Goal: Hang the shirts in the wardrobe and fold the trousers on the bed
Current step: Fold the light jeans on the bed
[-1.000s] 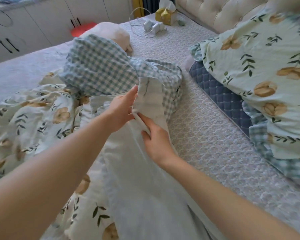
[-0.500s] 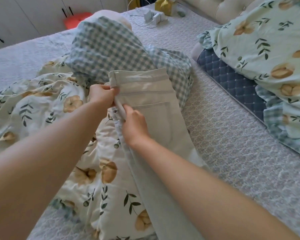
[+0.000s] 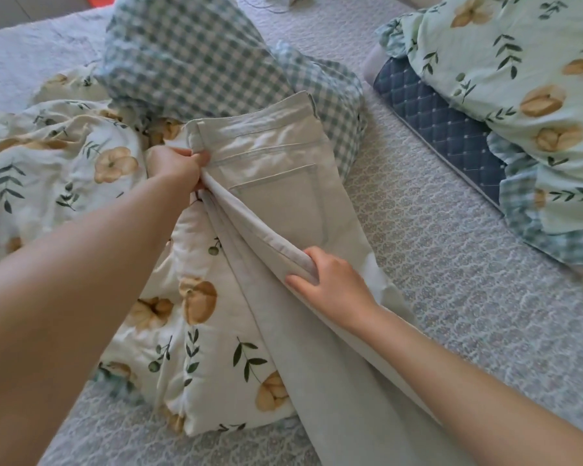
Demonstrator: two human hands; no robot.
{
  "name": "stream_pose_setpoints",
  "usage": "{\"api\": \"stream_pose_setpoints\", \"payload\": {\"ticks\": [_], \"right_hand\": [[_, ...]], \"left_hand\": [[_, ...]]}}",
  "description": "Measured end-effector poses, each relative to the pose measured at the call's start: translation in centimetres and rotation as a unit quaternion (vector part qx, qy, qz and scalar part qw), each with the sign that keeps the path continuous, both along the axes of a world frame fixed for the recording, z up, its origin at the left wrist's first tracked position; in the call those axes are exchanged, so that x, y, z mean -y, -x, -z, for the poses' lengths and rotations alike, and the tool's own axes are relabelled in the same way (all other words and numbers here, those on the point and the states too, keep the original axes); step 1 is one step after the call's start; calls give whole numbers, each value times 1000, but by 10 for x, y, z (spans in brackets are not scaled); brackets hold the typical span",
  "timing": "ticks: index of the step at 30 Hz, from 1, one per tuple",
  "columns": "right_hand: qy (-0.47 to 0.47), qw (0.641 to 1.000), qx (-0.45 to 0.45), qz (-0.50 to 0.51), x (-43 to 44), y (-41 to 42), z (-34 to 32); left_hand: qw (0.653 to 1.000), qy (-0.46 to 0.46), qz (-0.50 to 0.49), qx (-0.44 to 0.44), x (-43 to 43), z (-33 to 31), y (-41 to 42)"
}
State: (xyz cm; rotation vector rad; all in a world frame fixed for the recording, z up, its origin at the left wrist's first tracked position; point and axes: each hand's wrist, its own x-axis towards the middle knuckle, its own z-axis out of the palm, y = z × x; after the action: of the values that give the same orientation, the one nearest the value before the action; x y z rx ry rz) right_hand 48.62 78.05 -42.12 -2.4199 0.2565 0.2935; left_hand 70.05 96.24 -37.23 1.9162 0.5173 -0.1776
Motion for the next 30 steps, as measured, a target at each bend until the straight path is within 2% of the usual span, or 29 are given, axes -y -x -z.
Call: {"api": "stream_pose_setpoints", "payload": {"ticks": [2,3,7,12,18,22,25,30], "right_hand": [[67,997,-25,2,18,22,2],[64,997,-34,15,26,31,4],[0,999,-25,34,42,57,6],[-56,998,17,12,41,78,-1],[-86,994,62,7,25,98,-3],[-120,991,56,14,23,114,0],[-74,996,40,-9,34,131,8],[129,990,-50,-17,83,179,24]], "left_hand": [[1000,-5,-25,8,-2,-3,1],[999,-7,-39,12,-3,-5,3],[993,-95,-34,56,-1,-1,19],[994,-87,7,66,17,4,61],[998,-45,33,-42,45,13,131],[983,70,58,-161,61,23,190],[971,123,53,-197,66,37,222],[978,105,22,-176,59,45,239]]}}
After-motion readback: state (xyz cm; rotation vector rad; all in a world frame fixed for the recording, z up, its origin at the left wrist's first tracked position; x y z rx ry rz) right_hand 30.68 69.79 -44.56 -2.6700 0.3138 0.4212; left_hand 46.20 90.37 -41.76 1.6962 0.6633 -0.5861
